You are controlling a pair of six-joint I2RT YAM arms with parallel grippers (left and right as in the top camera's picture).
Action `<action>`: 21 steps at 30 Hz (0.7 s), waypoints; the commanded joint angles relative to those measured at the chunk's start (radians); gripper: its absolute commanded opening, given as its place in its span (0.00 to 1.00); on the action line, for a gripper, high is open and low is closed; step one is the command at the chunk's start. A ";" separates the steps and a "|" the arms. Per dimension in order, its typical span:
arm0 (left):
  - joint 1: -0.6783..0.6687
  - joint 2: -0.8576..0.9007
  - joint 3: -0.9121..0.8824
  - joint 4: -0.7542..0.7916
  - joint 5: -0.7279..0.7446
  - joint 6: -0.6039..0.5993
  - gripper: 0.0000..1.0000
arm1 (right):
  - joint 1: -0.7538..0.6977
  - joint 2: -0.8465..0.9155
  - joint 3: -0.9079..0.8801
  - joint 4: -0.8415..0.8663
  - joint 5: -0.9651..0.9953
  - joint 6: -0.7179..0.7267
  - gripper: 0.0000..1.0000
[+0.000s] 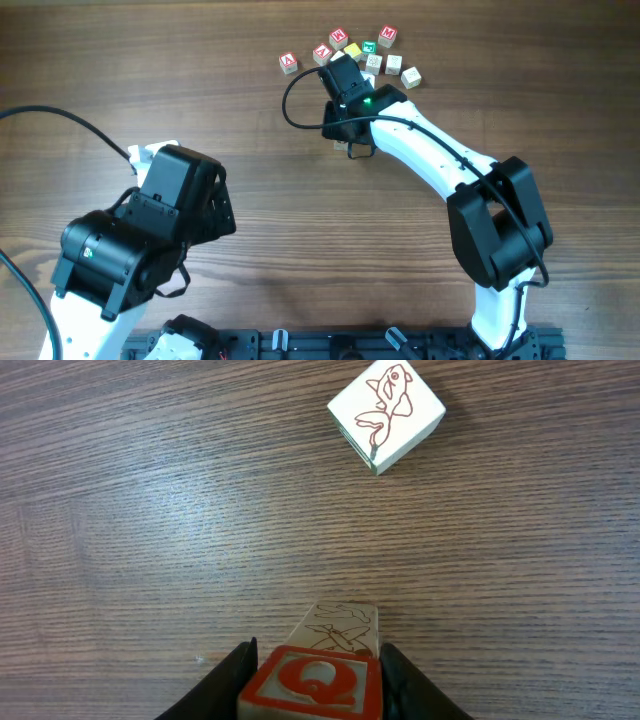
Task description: Form a tower
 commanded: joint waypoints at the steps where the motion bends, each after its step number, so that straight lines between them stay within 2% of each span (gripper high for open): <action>1: 0.003 -0.005 0.000 0.002 -0.008 0.005 1.00 | -0.003 0.022 0.013 -0.006 -0.002 0.000 0.38; 8: 0.003 -0.005 0.000 0.002 -0.008 0.005 1.00 | -0.003 0.022 0.013 -0.012 -0.002 0.001 0.40; 15: 0.003 -0.005 0.000 0.002 -0.008 0.005 1.00 | -0.003 0.022 0.013 -0.014 -0.002 0.001 0.48; 18: 0.003 -0.005 0.000 0.002 -0.008 0.005 1.00 | -0.003 0.022 0.013 -0.013 -0.002 0.001 0.67; 21: 0.003 -0.005 0.000 0.002 -0.008 0.005 1.00 | -0.003 0.016 0.015 -0.007 -0.014 -0.002 0.96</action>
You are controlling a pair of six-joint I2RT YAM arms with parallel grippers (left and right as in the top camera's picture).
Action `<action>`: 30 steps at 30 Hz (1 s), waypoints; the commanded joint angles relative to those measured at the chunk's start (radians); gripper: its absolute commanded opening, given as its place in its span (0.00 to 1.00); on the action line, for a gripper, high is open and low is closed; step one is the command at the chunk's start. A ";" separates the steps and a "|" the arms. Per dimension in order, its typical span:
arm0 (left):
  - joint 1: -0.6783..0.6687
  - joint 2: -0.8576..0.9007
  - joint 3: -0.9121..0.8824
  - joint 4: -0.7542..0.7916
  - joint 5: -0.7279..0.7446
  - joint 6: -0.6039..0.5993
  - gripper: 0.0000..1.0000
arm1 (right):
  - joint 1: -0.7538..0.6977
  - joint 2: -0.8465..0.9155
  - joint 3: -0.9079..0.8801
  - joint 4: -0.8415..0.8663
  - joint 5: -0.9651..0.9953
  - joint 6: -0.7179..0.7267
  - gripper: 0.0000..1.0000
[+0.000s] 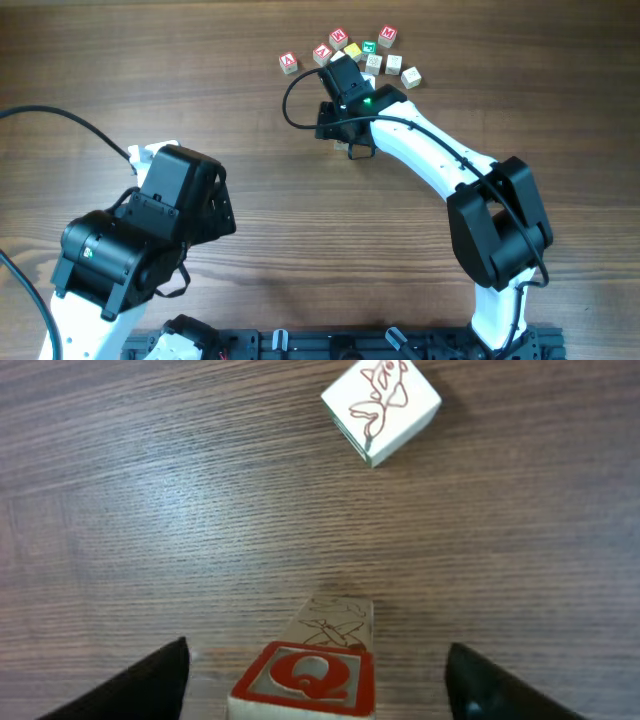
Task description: Form a tower
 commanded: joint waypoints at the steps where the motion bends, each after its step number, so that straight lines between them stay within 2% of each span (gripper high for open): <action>1: 0.003 -0.005 0.000 0.002 -0.008 0.005 1.00 | -0.003 0.008 0.024 0.001 -0.016 -0.008 0.99; 7: 0.003 -0.005 0.000 0.002 -0.008 0.005 1.00 | -0.003 -0.143 0.136 -0.114 0.000 -0.024 0.99; 13: 0.003 -0.005 0.000 0.002 -0.008 0.005 1.00 | -0.003 -0.512 0.136 -0.336 0.084 -0.025 1.00; 19: 0.003 -0.005 0.000 0.002 -0.008 0.005 1.00 | -0.003 -0.862 0.136 -0.401 0.129 -0.027 1.00; 20: 0.003 -0.005 0.000 0.002 -0.008 0.004 1.00 | -0.003 -0.933 0.136 -0.417 0.151 -0.089 1.00; 24: 0.003 -0.005 0.000 0.002 -0.008 0.005 1.00 | -0.003 -1.040 0.136 -0.467 0.237 -0.343 1.00; 30: 0.003 -0.005 0.000 0.002 -0.008 0.004 1.00 | -0.003 -1.063 0.136 -0.467 0.236 -0.363 1.00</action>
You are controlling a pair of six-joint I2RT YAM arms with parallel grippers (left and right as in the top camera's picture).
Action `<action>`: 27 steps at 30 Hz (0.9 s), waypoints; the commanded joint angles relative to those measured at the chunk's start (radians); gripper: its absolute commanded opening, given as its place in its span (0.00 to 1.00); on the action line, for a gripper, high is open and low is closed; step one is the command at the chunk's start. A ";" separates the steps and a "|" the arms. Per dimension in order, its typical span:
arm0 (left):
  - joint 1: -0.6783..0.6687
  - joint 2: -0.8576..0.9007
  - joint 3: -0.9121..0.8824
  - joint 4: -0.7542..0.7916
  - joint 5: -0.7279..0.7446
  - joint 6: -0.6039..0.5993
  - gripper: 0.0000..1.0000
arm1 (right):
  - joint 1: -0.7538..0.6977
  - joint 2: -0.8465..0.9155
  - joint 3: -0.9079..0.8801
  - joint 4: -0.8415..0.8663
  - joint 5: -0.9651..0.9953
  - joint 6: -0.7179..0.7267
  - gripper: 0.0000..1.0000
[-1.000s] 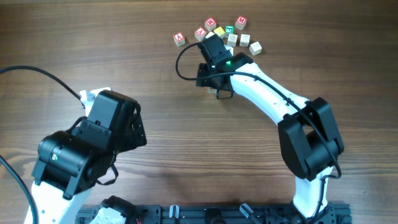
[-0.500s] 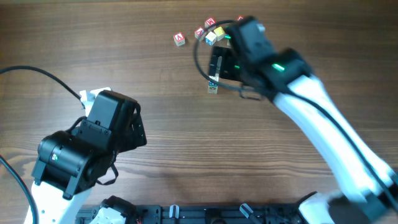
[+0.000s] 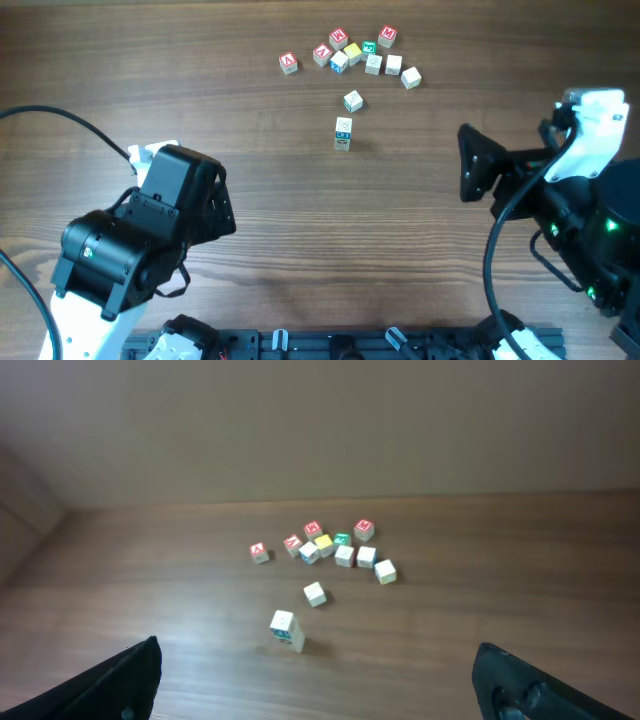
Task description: Form a tower
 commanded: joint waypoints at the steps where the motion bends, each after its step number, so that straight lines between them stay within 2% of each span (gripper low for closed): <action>1: 0.003 -0.005 0.000 0.002 -0.008 0.005 1.00 | -0.003 0.016 0.011 -0.001 0.027 -0.040 1.00; 11: 0.003 -0.005 0.000 0.002 -0.008 0.005 1.00 | -0.005 0.093 0.008 0.006 0.152 -0.040 1.00; 13: 0.003 -0.005 0.000 0.002 -0.008 0.005 1.00 | -0.060 0.080 -0.007 0.056 0.152 -0.039 1.00; 17: 0.003 -0.005 0.000 0.002 -0.008 0.005 1.00 | -0.183 0.034 -0.078 0.131 0.003 -0.040 1.00; 22: 0.003 -0.005 0.000 0.002 -0.008 0.005 1.00 | -0.275 -0.111 -0.294 0.316 -0.068 -0.040 1.00; 27: 0.003 -0.005 0.000 0.002 -0.008 0.005 1.00 | -0.354 -0.406 -0.623 0.582 -0.146 -0.040 1.00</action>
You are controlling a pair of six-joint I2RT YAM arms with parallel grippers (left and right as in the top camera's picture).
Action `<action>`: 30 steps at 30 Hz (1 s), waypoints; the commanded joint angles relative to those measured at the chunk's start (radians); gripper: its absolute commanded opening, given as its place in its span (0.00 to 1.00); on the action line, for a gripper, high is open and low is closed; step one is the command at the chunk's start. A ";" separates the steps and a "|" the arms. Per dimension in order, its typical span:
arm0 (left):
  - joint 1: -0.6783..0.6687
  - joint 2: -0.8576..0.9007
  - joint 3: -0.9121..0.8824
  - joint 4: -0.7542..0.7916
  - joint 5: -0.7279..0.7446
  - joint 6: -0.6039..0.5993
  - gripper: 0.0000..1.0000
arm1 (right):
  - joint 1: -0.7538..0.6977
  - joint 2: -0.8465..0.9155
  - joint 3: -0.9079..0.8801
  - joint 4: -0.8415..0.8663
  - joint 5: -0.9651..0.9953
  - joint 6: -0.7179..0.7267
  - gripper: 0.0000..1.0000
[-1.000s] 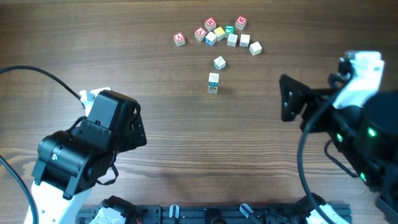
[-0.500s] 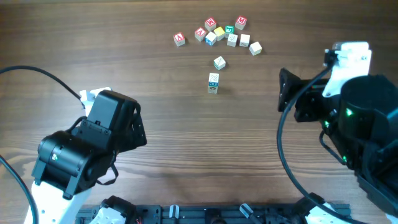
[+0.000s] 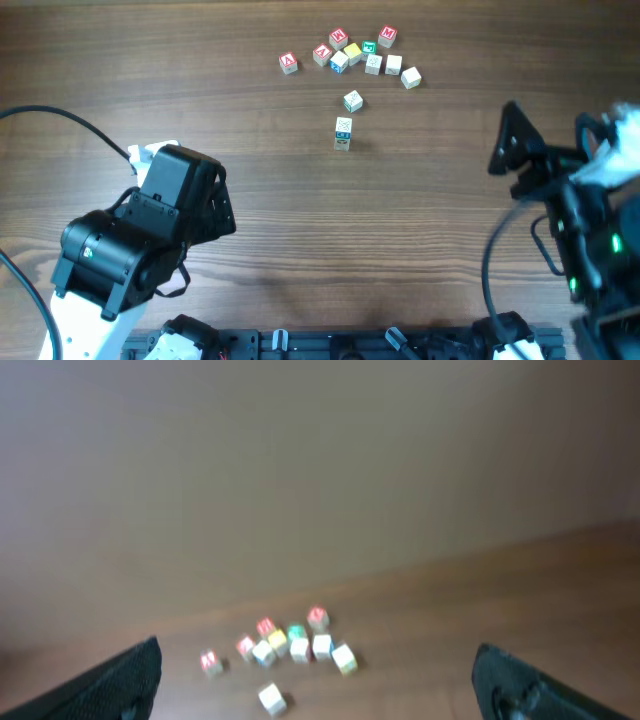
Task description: Form a tower
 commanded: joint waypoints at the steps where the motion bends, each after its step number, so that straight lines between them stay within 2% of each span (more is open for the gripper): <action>1: 0.003 -0.005 0.000 0.002 -0.008 0.005 1.00 | -0.076 -0.206 -0.192 0.103 -0.127 -0.012 1.00; 5: 0.003 -0.005 0.000 0.002 -0.008 0.005 1.00 | -0.132 -0.338 -0.338 0.174 -0.248 -0.010 1.00; 9: 0.003 -0.005 0.000 0.002 -0.008 0.005 1.00 | -0.190 -0.438 -0.500 0.344 -0.379 -0.008 1.00; 13: 0.003 -0.005 0.000 0.002 -0.008 0.005 1.00 | -0.214 -0.681 -0.720 0.575 -0.393 -0.012 1.00; 16: 0.003 -0.005 0.000 0.002 -0.008 0.005 1.00 | -0.201 -0.690 -0.821 0.685 -0.360 -0.013 1.00; 20: 0.003 -0.005 0.000 0.002 -0.008 0.005 1.00 | -0.159 -0.699 -0.957 0.729 -0.197 -0.013 1.00; 26: 0.003 -0.005 0.000 0.002 -0.008 0.005 1.00 | -0.130 -0.699 -1.145 0.787 -0.100 -0.012 1.00; 30: 0.003 -0.005 0.000 0.002 -0.008 0.005 1.00 | -0.109 -0.699 -1.154 0.700 -0.077 -0.025 1.00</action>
